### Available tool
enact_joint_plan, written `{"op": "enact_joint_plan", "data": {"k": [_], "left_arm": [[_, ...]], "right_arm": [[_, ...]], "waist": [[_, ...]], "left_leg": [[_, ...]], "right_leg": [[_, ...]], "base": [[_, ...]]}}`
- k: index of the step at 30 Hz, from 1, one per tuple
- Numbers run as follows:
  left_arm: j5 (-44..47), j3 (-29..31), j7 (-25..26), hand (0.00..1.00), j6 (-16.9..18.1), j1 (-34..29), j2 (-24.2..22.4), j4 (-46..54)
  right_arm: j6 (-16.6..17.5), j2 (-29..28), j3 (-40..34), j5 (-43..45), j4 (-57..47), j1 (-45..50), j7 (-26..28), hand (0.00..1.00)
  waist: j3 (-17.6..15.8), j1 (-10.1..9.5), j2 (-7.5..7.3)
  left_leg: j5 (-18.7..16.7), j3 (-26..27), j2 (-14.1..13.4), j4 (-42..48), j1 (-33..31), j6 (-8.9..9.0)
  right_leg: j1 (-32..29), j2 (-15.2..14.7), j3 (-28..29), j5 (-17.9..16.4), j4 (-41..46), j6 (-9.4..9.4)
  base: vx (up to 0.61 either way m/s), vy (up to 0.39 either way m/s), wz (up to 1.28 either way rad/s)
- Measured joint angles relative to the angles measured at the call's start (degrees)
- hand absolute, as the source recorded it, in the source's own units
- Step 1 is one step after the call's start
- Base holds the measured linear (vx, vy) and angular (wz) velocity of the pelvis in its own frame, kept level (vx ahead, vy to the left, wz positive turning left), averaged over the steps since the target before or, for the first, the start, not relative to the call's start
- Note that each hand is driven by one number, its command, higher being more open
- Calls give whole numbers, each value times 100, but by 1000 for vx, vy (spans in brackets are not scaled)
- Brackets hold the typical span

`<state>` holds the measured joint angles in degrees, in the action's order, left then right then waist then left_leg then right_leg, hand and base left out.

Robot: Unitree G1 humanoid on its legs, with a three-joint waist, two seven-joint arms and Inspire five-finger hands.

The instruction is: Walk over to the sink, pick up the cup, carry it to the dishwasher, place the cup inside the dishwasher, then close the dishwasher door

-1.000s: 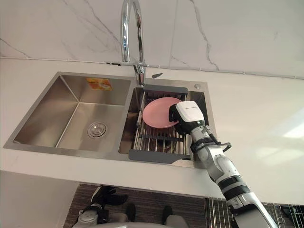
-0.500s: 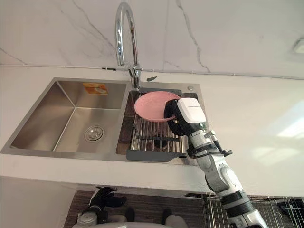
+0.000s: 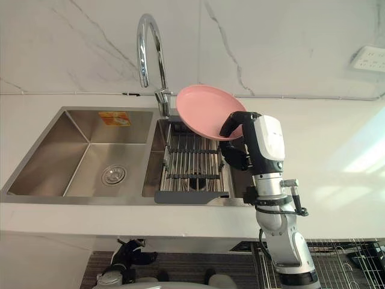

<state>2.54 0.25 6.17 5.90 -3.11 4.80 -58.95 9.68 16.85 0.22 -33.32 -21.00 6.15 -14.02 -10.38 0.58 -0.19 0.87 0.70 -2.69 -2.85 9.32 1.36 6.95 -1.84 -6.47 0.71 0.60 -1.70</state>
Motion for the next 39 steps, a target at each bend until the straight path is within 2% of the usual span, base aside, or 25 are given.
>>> {"op": "enact_joint_plan", "data": {"k": [5,10,13,16,18,21,23,24,25,26,28,29,30,31,32,34,35,37,38,39], "left_arm": [[40,0,82,90,-9,-1,-6,-39],[72,-14,95,90,-14,1,1,-49],[68,-95,41,90,61,11,27,-50],[71,-304,-8,90,199,112,38,-36],[77,-304,-8,90,209,131,25,-18],[69,-308,-13,90,224,142,11,-24],[70,-306,-19,90,241,131,28,-26],[74,-299,-19,90,246,130,32,-22],[76,-291,-14,90,259,133,32,-16],[79,-287,-11,90,274,132,49,-11],[241,-188,-113,90,219,127,60,0],[354,-96,-234,90,129,135,96,46],[355,-66,-244,90,107,172,101,44],[356,-36,-174,90,115,234,76,-5],[396,114,-75,90,114,261,28,3],[455,170,46,90,93,288,109,-11],[454,161,111,90,69,283,125,-26],[405,139,114,90,95,235,223,38],[274,66,112,90,148,204,320,127],[262,82,177,90,133,206,361,124]], "right_arm": [[-3,-301,-1,4,-192,395,-32,30],[-1,-353,-1,38,-492,507,-99,30],[11,-322,-24,75,-673,508,-174,30],[42,-65,-24,206,-720,306,-277,30],[39,103,-17,216,-613,147,-275,30],[30,319,-39,213,-374,-102,-272,30],[25,323,-83,194,-379,-49,-273,30],[19,323,-145,152,-401,-57,-274,30],[-26,323,-188,60,-401,-83,-275,30],[-70,321,-194,-14,-389,-109,-275,30],[-200,321,-208,-177,-351,-181,-285,30],[-302,290,-190,-257,-293,-238,-284,30],[-316,276,-186,-284,-251,-289,-284,30],[-333,274,-173,-289,-168,-382,-284,30],[-343,267,-78,-295,-69,-497,-281,30],[-337,250,61,-341,-50,-483,-266,30],[-298,215,149,-434,-54,-480,-262,30],[-210,184,288,-537,-55,-469,-254,30],[-159,151,307,-597,-55,-455,-215,30],[-146,141,307,-644,-55,-456,-213,30]], "waist": [[10,34,16],[11,37,24],[-2,36,49],[-72,37,171],[-97,24,196],[-119,59,233],[-140,117,183],[-151,165,167],[-163,159,155],[-178,155,131],[-200,154,113],[-265,169,14],[-294,168,12],[-361,148,77],[-469,70,26],[-479,57,-69],[-439,64,-126],[-348,36,-276],[-253,5,-417],[-202,-5,-493]], "left_leg": [[5,57,-22,-16,44,8],[-38,62,-28,135,-36,16],[-299,-31,-36,710,-446,35],[-555,-147,-67,1491,-1125,72],[-614,-246,-61,1700,-1287,101],[-1028,-549,-20,2225,-1468,76],[-1060,-460,65,2238,-1474,92],[-1053,-369,129,2248,-1506,46],[-1058,-156,142,2284,-1563,-15],[-1073,-32,141,2327,-1584,-45],[-1144,405,119,2543,-1726,-216],[-1154,715,129,2601,-1767,-318],[-1111,821,64,2520,-1755,-392],[-1036,1041,-52,2391,-1707,-463],[-978,1357,-177,2277,-1612,-477],[-939,1615,-217,2120,-1496,-546],[-910,1809,-239,1957,-1447,-507],[-903,2062,-226,1696,-1456,-436],[-831,2071,-155,1686,-1566,-285],[-795,2055,-106,1741,-1646,-233]], "right_leg": [[7,25,52,10,0,14],[3,28,61,18,2,26],[-102,29,-8,9,38,28],[-599,51,-34,-40,408,60],[-824,29,4,-94,664,79],[-1016,73,186,-197,877,11],[-1104,5,321,-242,968,-58],[-1221,-36,478,-218,998,-91],[-1361,-50,688,-128,1043,-206],[-1433,-38,825,-69,1047,-217],[-1623,11,1194,177,969,-266],[-1744,41,1456,271,875,-209],[-1731,19,1429,217,757,-124],[-1715,-68,1064,5,773,158],[-2055,-205,545,-252,1840,157],[-2103,-400,147,-618,2885,147],[-1956,-479,-7,-896,3152,120],[-1469,-511,-121,-1145,2823,17],[-1128,-494,-80,-1235,1909,-9],[-1014,-487,-21,-1298,1468,-76]], "base": [[-22,-7,-5],[-32,-5,-1],[-45,-5,10],[-60,0,6],[-62,7,-11],[-88,56,-31],[-117,132,-33],[-115,182,-60],[-90,166,-74],[-85,171,-93],[-86,183,-111],[-132,216,-100],[-190,170,-100],[-223,101,-109],[-236,80,-112],[-163,37,-83],[-140,-26,-68],[-117,-95,-76],[-64,-116,-76],[-41,-121,-78]]}}
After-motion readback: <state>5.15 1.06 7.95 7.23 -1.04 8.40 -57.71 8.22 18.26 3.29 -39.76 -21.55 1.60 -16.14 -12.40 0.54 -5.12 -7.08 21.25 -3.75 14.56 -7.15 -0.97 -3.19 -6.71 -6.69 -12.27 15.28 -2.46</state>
